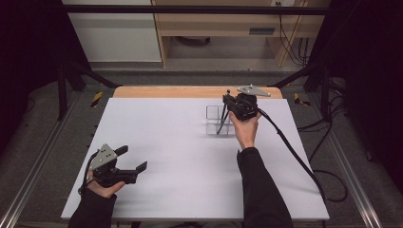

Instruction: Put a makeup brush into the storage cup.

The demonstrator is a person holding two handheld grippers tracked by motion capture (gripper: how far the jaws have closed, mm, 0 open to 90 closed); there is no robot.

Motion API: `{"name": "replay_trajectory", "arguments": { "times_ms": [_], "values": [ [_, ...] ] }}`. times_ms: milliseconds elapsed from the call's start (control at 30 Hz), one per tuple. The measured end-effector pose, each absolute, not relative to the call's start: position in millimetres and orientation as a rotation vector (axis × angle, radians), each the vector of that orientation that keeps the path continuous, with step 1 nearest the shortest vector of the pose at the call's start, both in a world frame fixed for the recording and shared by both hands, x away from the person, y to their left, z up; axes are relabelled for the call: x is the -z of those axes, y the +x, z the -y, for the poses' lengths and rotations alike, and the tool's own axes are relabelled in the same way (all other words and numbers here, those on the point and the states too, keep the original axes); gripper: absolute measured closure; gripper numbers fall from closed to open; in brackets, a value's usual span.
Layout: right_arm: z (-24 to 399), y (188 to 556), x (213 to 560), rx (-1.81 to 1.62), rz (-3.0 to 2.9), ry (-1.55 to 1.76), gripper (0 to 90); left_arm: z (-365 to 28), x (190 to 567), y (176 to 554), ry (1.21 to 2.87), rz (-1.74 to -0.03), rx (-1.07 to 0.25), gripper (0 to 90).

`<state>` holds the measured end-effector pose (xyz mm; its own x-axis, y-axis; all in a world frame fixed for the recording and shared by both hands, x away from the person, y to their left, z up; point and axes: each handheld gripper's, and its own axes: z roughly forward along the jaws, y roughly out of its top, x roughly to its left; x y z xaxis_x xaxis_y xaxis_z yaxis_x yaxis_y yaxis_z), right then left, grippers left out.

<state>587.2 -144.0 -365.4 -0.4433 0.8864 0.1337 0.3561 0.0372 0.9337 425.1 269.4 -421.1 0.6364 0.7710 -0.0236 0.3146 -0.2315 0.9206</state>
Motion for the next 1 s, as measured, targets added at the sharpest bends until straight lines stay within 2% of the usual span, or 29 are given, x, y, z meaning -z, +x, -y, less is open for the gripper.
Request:
{"name": "replay_trajectory", "arguments": {
  "times_ms": [1000],
  "values": [
    [137,588,399,-1.296,-1.919,1.309,82.6,-269,421,425,1.815,-0.875,-0.546,5.1]
  ]
}}
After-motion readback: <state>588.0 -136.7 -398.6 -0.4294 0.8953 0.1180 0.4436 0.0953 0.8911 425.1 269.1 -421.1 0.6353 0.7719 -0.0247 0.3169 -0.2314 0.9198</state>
